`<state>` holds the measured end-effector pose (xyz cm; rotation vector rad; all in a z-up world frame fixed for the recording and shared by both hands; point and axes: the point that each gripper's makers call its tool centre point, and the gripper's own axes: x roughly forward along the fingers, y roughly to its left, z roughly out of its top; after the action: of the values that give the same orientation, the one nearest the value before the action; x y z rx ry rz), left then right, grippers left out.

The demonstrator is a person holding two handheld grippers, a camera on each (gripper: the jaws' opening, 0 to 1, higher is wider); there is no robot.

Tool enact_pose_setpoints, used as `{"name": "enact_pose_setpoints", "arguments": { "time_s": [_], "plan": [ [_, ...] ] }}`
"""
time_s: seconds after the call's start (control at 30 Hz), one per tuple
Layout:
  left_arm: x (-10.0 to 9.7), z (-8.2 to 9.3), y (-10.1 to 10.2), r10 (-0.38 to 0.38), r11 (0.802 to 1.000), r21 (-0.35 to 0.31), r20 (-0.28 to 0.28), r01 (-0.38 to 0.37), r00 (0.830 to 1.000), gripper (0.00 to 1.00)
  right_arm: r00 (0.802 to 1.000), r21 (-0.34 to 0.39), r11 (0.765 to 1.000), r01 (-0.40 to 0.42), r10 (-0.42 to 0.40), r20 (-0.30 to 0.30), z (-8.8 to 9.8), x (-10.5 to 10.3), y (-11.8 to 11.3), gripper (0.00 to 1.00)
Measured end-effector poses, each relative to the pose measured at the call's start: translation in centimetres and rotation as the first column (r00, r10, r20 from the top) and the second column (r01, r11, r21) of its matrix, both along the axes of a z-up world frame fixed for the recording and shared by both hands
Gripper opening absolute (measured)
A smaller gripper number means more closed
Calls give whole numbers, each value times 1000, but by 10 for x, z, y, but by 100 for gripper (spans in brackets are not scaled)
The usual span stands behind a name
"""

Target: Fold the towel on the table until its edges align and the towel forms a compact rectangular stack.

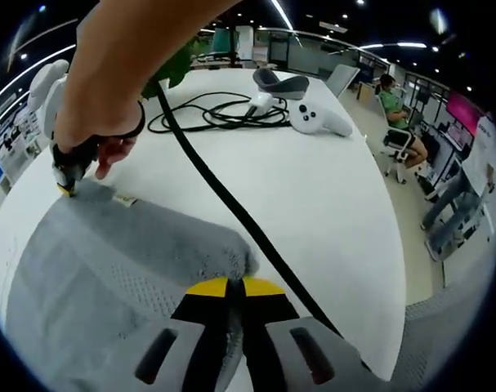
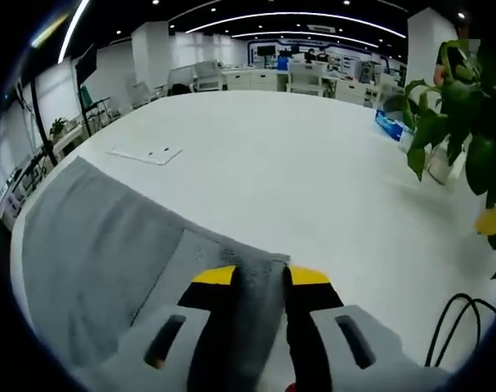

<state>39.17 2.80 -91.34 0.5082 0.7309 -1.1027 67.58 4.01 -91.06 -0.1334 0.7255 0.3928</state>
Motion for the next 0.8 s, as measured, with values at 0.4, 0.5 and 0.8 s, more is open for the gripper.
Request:
{"name": "enact_pose_setpoints", "arguments": {
  "time_s": [0.4, 0.5, 0.8],
  "plan": [
    [-7, 3, -7, 55, 998, -8, -51, -55, 997, 3, 998, 11, 998, -64, 65, -8, 3, -9, 1, 2],
    [-9, 5, -12, 51, 999, -17, -50, -52, 997, 3, 997, 6, 997, -75, 75, 1, 6, -11, -5, 2],
    [-9, 22, -25, 66, 995, -68, -54, -70, 996, 2, 996, -11, 996, -86, 86, 23, 25, -14, -23, 2]
  ]
}}
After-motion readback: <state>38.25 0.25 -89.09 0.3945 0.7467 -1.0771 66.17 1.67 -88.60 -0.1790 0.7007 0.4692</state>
